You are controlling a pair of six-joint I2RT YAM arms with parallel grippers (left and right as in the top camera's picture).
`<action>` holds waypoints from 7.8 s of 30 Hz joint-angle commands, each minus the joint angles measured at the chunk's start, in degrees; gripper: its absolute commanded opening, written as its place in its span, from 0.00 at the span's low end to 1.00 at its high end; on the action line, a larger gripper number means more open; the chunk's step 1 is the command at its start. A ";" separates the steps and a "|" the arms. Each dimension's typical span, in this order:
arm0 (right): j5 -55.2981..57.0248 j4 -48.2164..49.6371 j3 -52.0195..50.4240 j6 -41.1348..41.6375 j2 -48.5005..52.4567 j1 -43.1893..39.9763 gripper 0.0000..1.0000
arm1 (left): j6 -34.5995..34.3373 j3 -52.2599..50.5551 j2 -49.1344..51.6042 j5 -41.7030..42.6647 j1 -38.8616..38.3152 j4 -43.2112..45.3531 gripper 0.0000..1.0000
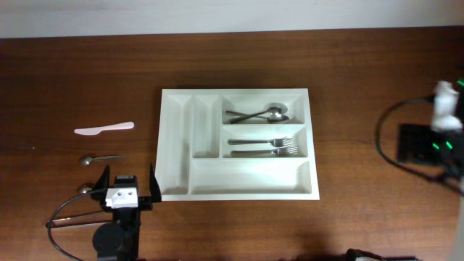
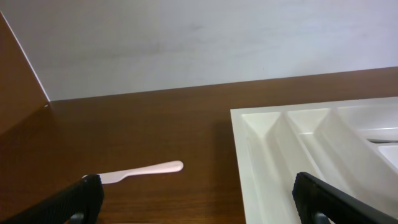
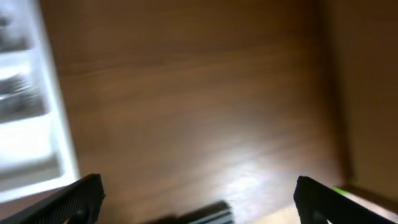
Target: Pack container
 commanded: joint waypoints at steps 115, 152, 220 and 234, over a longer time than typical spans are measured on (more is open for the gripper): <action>-20.11 18.12 -3.72 -5.53 29.18 -25.14 0.99 | -54.27 48.81 61.16 -8.31 36.11 -60.13 0.99; -20.11 18.12 -3.72 -5.53 29.18 -25.14 0.99 | -52.94 40.76 86.09 -3.30 39.19 -38.45 0.99; -20.11 18.12 -3.72 -5.53 29.18 -25.14 0.99 | -30.84 48.61 77.96 -1.73 38.10 -39.04 0.02; -20.11 18.12 -3.72 -5.53 29.18 -25.14 0.99 | -11.54 66.51 65.99 22.14 8.63 -36.33 0.11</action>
